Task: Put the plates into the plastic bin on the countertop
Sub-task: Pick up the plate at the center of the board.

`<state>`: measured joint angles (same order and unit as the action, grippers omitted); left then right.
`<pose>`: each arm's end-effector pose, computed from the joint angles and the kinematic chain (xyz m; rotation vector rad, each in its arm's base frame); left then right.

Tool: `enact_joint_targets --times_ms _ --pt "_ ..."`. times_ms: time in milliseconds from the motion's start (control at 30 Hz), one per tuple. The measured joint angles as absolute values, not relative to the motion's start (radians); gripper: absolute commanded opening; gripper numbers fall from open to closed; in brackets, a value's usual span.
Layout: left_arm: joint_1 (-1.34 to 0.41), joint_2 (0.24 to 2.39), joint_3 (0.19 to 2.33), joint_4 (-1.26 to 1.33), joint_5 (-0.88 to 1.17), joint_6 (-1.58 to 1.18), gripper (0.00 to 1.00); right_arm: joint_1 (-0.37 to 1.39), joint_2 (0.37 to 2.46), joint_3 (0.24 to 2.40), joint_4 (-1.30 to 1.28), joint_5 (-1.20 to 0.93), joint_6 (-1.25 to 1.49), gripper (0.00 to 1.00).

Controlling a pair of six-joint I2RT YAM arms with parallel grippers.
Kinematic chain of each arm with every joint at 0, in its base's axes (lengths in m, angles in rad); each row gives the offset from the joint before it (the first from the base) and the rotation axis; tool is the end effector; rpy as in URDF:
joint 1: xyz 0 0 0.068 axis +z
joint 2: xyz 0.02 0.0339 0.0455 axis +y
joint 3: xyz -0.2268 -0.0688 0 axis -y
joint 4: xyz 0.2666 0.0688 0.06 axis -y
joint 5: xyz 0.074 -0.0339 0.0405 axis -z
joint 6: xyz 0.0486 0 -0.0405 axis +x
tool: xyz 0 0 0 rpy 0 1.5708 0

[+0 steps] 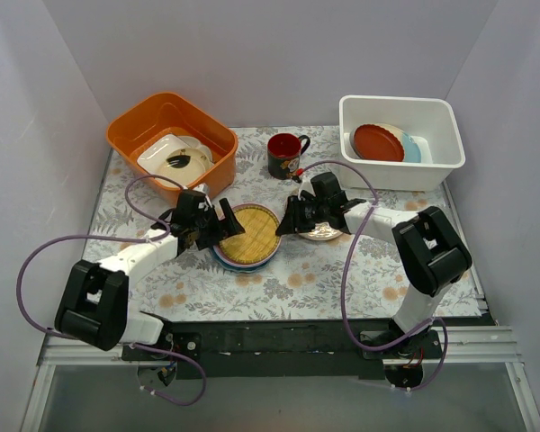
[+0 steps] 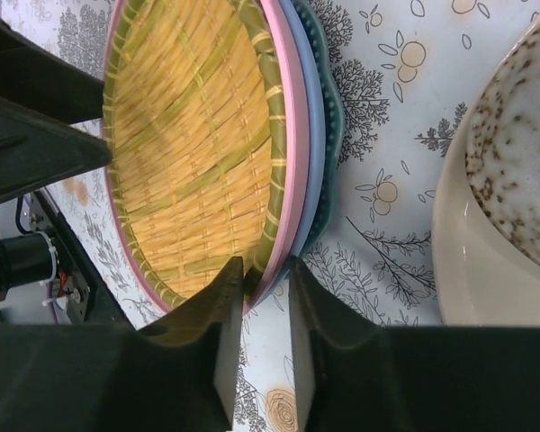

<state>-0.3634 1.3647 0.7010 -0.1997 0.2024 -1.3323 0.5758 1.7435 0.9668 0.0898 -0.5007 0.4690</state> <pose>0.2765 -0.1156 0.1261 -1.1553 2.4103 -0.9190 0.3072 0.2272 0.1189 -0.4159 2.3688 1.0928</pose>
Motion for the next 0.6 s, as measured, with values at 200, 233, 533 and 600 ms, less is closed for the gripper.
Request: enact_joint_targets --times_ms 200,233,533,600 --pt "-0.359 1.241 0.611 -0.155 0.218 -1.364 0.88 0.577 1.761 0.967 0.126 -0.488 0.493 0.15" --pt "-0.357 1.219 0.595 -0.143 0.221 -1.372 0.88 0.577 1.763 0.967 0.131 -0.487 0.495 0.15" --pt "-0.343 1.127 0.495 -0.007 0.263 -1.419 0.85 0.574 1.769 0.965 0.145 -0.482 0.498 0.13" --pt "-0.342 1.104 0.469 0.027 0.27 -1.432 0.81 0.573 1.769 0.964 0.147 -0.48 0.498 0.13"
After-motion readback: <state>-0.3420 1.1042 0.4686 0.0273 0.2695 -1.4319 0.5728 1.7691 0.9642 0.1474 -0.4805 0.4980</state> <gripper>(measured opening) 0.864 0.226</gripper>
